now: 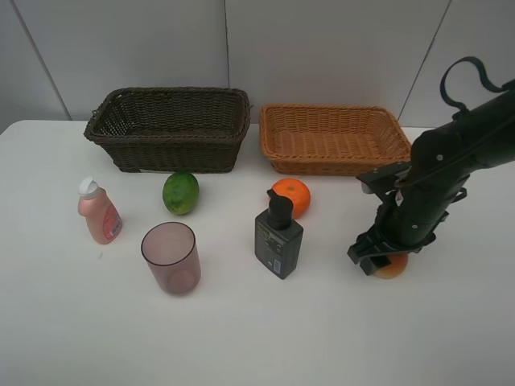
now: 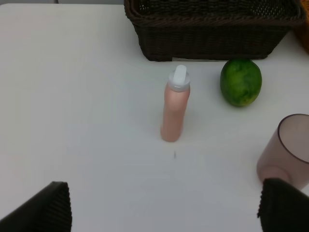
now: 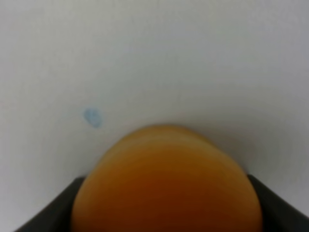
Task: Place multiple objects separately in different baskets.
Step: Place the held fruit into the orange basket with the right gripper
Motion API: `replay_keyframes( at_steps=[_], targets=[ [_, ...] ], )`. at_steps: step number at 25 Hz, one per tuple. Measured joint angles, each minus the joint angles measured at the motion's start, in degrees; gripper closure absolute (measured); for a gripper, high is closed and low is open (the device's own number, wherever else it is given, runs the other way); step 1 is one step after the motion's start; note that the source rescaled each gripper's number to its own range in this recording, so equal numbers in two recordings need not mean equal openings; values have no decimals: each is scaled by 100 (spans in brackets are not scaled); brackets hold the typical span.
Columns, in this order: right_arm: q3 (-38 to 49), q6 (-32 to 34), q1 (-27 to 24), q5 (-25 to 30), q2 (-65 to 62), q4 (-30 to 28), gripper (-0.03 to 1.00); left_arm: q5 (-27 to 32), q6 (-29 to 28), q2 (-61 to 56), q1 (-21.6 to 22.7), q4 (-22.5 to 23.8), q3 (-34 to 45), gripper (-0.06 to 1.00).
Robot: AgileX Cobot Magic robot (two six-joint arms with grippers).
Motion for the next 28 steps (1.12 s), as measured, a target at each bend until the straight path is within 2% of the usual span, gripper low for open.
replay_keyframes(
  at_steps=[17,28],
  targets=[
    [0,0,-4,13,-80,-44,53,0,0,0,0,0,0,-6],
    [-66,0,-10,190,-930,-79,53,0,0,0,0,0,0,-6]
  ],
)
